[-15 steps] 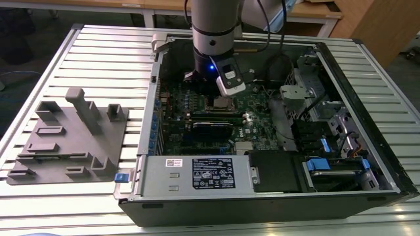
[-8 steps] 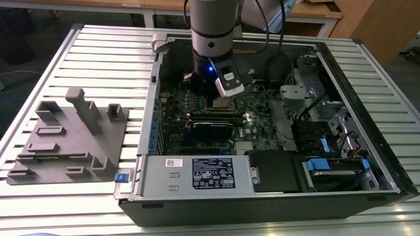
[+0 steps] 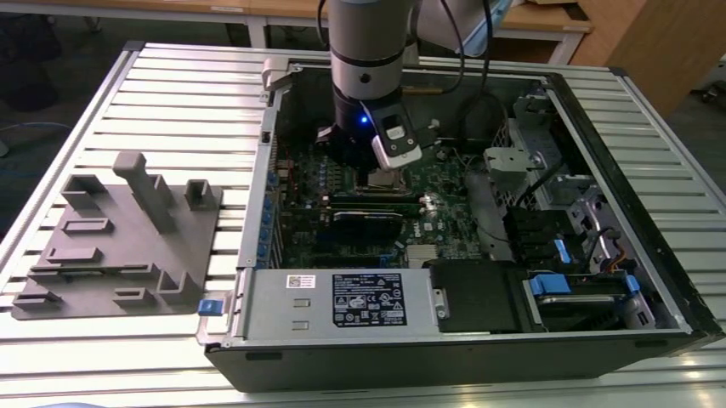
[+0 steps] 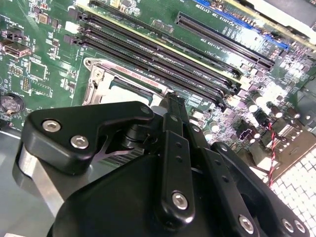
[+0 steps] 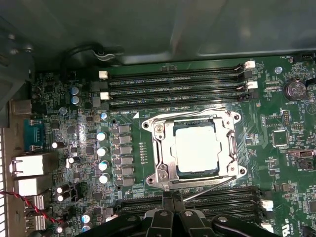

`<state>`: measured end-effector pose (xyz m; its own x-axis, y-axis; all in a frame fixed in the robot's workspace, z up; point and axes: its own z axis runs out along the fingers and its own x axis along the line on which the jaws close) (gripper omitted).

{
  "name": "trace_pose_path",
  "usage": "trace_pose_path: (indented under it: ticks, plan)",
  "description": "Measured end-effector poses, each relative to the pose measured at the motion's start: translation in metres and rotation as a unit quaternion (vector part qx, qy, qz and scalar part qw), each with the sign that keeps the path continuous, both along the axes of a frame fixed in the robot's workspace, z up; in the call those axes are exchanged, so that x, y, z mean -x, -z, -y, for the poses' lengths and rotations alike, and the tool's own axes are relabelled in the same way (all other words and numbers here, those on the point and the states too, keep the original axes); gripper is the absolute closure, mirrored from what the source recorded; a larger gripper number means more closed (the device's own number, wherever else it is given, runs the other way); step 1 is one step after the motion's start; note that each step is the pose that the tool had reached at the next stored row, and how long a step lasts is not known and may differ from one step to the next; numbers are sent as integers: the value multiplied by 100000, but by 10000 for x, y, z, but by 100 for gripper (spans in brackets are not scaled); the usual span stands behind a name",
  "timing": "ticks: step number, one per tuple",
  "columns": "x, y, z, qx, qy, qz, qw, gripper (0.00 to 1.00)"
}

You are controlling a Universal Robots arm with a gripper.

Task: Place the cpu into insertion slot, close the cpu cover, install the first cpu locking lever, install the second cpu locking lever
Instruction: 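Install the second cpu locking lever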

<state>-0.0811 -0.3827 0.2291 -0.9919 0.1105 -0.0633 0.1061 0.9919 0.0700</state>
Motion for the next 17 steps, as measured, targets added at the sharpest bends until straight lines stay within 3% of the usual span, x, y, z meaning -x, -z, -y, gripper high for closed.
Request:
trace_pose_path:
  ticks: [10,17]
  plan:
    - [0,16,0,-2,-1,-1,100000,89]
    - [2,77,0,11,0,-10,100000,89]
